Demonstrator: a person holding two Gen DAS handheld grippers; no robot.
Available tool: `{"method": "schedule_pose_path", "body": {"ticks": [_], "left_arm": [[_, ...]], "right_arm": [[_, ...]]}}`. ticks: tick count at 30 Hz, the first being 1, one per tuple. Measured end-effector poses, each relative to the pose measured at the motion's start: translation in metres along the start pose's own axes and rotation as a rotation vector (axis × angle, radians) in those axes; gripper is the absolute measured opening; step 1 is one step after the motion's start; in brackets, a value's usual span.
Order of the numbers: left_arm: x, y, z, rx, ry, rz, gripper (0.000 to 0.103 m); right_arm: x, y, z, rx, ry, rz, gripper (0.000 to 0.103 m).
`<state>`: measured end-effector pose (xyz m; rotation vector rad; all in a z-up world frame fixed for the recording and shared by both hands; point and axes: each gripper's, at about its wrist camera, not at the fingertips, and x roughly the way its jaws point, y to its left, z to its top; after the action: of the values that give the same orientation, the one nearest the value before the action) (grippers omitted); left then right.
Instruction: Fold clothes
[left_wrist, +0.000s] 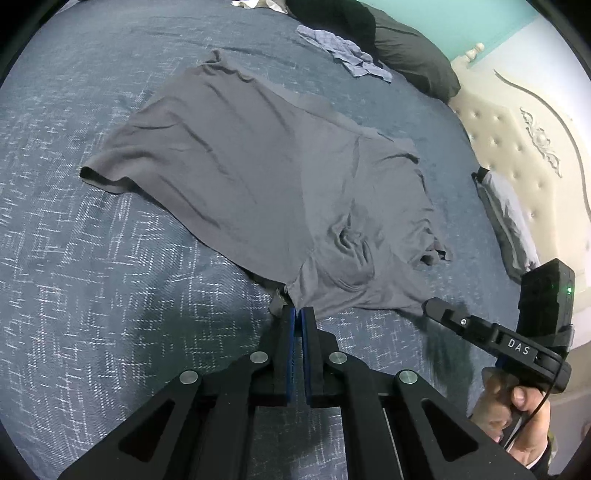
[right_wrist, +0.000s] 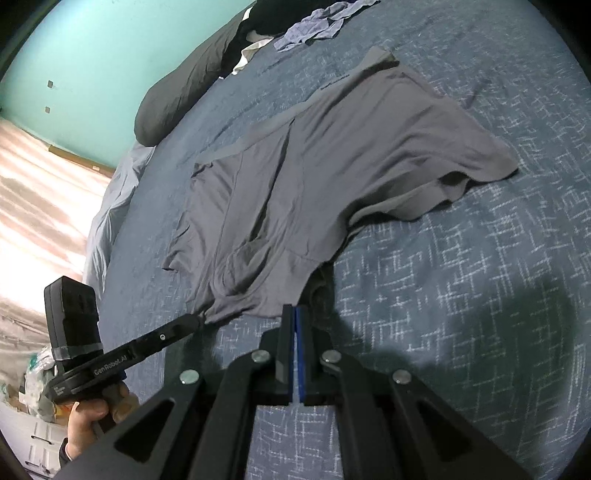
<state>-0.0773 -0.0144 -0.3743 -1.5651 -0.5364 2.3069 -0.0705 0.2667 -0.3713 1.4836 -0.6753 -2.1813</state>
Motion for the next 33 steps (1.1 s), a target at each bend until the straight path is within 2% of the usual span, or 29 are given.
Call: {"method": "schedule_pose_path", "body": {"ticks": [5,9,12,16,23,29,33], "left_arm": [[-0.026,0.009,0.012,-0.037,-0.058,0.012,0.015],[-0.042,0.037,0.03,-0.081,-0.129,0.069,0.023],[-0.044,0.064,0.046,-0.132,-0.18,0.129,0.023],[-0.041,0.095,0.063,-0.204,-0.217,0.15,0.023],[-0.038,0.123,0.067,-0.268,-0.227,0.162,0.023],[-0.033,0.136,0.066,-0.299,-0.231,0.174,0.024],[-0.032,0.132,0.067,-0.277,-0.244,0.172,0.023]], "right_arm": [[-0.01,-0.007,0.002,0.043,0.014,-0.001,0.005],[-0.035,-0.012,0.014,0.05,-0.076,-0.021,0.016],[-0.051,-0.035,0.03,0.096,-0.151,-0.062,0.019],[-0.064,-0.078,0.052,0.197,-0.213,-0.124,0.024],[-0.056,-0.121,0.063,0.331,-0.213,-0.127,0.024],[-0.048,-0.128,0.066,0.357,-0.207,-0.132,0.025],[-0.045,-0.129,0.068,0.346,-0.216,-0.136,0.025]]}}
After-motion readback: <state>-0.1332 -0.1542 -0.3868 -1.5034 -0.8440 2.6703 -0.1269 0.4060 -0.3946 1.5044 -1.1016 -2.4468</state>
